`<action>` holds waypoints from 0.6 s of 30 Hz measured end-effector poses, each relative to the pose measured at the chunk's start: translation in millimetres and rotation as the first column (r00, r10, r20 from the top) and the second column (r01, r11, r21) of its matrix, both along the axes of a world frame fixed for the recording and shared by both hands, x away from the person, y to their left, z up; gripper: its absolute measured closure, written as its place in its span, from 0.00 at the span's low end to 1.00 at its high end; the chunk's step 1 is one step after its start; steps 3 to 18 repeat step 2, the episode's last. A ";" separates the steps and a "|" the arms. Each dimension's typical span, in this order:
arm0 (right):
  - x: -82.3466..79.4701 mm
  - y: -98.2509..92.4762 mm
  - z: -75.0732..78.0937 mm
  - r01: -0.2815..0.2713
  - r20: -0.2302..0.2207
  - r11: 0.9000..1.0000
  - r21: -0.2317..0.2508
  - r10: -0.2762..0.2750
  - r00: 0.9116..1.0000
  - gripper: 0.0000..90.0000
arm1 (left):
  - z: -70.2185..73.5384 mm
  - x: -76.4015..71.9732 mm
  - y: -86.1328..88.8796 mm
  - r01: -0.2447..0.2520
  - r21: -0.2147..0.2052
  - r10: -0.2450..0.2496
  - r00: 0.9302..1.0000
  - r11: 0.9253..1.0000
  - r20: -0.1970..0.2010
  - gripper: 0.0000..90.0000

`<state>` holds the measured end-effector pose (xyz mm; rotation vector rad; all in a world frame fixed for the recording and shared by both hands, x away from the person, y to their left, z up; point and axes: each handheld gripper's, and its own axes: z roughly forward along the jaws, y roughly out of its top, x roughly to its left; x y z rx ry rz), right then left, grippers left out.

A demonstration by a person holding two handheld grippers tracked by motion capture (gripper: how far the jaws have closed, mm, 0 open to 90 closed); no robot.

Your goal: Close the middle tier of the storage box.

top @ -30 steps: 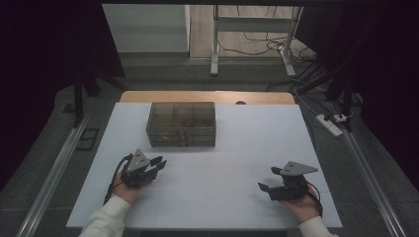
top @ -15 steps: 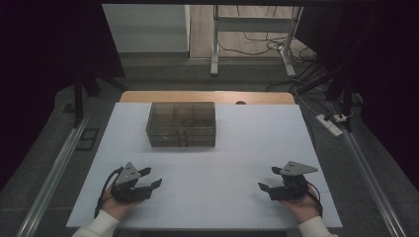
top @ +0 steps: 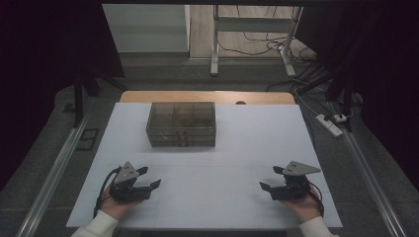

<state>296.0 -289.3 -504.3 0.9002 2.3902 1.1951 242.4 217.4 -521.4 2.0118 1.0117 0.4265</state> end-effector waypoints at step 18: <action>0.0 0.4 -0.2 0.000 0.001 1.000 0.001 0.000 1.000 0.22 | -0.1 0.0 -0.1 0.001 0.002 -0.001 1.000 1.000 0.001 0.32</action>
